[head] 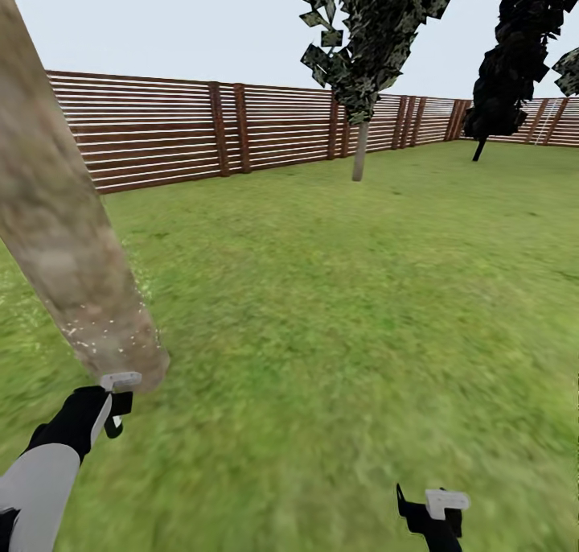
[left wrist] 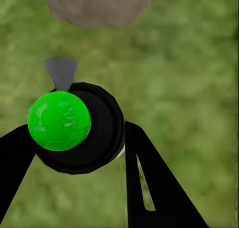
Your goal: In the garden, pick up the pesticide atomizer on the floor and spray pesticide onto both trees until each tree trunk is fully covered.
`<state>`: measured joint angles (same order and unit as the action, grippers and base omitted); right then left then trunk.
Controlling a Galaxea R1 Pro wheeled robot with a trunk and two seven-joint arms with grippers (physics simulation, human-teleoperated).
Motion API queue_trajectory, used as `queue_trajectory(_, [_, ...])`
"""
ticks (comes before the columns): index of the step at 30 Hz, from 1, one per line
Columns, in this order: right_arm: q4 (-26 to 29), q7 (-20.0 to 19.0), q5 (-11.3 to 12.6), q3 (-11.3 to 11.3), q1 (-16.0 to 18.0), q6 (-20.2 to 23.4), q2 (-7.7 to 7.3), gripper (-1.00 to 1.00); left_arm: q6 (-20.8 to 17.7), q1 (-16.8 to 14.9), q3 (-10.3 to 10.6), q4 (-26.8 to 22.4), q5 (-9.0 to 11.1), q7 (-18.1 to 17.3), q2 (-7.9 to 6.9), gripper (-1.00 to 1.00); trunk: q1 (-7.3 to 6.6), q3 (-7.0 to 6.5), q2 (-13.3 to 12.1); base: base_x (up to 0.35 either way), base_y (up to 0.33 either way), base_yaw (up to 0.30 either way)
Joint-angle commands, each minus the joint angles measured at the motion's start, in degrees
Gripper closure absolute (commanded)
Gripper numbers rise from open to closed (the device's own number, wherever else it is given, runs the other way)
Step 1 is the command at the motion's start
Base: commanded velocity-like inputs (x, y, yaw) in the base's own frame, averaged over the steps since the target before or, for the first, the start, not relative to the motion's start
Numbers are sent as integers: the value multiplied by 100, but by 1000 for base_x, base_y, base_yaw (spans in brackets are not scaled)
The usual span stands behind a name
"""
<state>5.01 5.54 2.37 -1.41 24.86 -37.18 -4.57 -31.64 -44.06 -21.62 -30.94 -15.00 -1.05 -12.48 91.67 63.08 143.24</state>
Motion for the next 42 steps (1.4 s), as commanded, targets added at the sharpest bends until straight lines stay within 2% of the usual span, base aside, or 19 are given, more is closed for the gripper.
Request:
queue_trajectory(1, [0,0,0,0,-2,0,0,-100,0,2,0,6,-3,0,0,100,0,0,0,133,-246,5])
queue_trajectory(13, [0,0,-2,0,0,0,0,-100,8,1,0,9,14,-8,1,100,0,0,0,111,-256,246])
queue_trajectory(22, [0,0,0,0,-1,0,0,-100,9,0,0,7,14,-9,0,100,0,0,0,110,-256,39])
queue_trajectory(40, [6,0,0,0,0,0,-7,-100,23,-4,-9,-61,14,-9,26,100,0,0,0,152,-248,270])
queue_trajectory(42, [9,0,0,0,0,0,-16,-100,171,-1,-5,-91,14,-9,36,100,0,0,0,50,-64,109])
